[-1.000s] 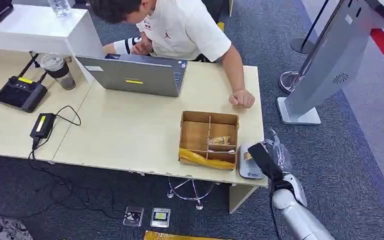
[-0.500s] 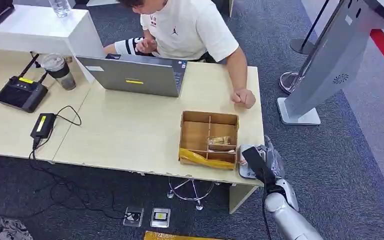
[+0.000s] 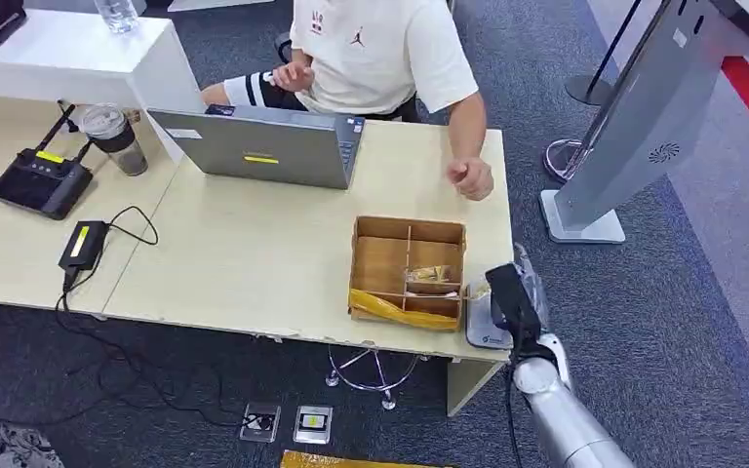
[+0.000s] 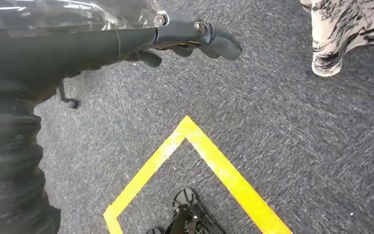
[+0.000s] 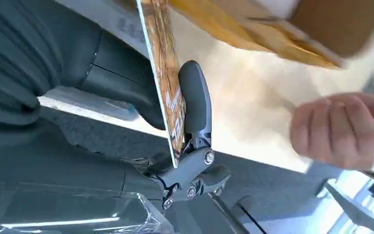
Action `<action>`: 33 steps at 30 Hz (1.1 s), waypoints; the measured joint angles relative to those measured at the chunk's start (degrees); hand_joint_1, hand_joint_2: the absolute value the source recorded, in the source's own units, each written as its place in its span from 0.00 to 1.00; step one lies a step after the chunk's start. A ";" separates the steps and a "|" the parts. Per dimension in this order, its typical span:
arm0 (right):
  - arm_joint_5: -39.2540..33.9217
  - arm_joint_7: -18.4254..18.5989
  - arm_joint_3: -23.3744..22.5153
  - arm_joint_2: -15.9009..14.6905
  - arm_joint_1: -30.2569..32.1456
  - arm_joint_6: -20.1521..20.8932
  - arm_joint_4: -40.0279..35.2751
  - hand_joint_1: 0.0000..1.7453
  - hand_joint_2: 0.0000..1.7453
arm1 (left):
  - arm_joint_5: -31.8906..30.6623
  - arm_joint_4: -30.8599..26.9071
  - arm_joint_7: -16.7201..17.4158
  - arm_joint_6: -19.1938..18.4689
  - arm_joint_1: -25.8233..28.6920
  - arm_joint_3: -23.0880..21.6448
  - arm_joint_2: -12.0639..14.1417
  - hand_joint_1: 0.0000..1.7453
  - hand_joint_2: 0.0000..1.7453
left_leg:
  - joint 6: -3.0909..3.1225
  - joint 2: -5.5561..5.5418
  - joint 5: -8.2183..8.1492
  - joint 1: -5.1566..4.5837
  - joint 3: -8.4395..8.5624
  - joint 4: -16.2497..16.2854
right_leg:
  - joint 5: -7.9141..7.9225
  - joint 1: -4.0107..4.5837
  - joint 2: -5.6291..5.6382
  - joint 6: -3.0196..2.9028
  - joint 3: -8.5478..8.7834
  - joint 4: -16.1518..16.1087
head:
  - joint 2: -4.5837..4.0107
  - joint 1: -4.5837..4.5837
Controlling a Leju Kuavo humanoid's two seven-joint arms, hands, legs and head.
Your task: Pass the card to the sensor for recognition and then transmit it.
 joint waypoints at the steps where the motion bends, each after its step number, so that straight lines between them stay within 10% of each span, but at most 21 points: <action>1: -0.39 0.00 -0.15 -0.09 -0.32 -0.07 -1.49 1.00 1.00 | -0.02 0.00 -0.07 -0.02 0.00 0.00 -0.09 0.00 1.00 | 0.00 0.00 0.00 0.00 0.01 0.00 | 0.01 0.00 0.00 -0.01 0.00 0.00 | 0.00 0.00; 17: 0.72 3.32 -4.35 -3.39 -1.55 -4.46 -20.87 1.00 1.00 | -0.15 0.00 -0.61 -0.06 0.03 0.00 -0.89 0.00 1.00 | 0.00 0.00 0.00 -0.01 0.00 0.01 | 0.02 0.00 -0.01 -0.01 -0.01 -0.01 | 0.00 0.00; 22: 12.21 3.93 -4.50 -3.65 -2.00 -5.55 -28.05 1.00 1.00 | -1.05 0.00 -1.73 -1.16 0.02 -0.42 -0.96 0.00 1.00 | 0.00 0.02 0.00 0.00 -0.02 -0.01 | 0.02 0.00 0.01 -0.02 -0.01 0.02 | 0.00 0.00; 33: 28.63 0.24 -1.20 1.13 -16.35 -12.26 -13.11 1.00 1.00 | -3.43 0.00 -4.26 -4.81 -0.50 -2.16 -0.90 0.00 1.00 | -0.09 -0.09 0.10 0.03 -0.08 -0.01 | 0.10 0.04 -0.07 -0.06 -0.03 0.06 | 0.00 0.00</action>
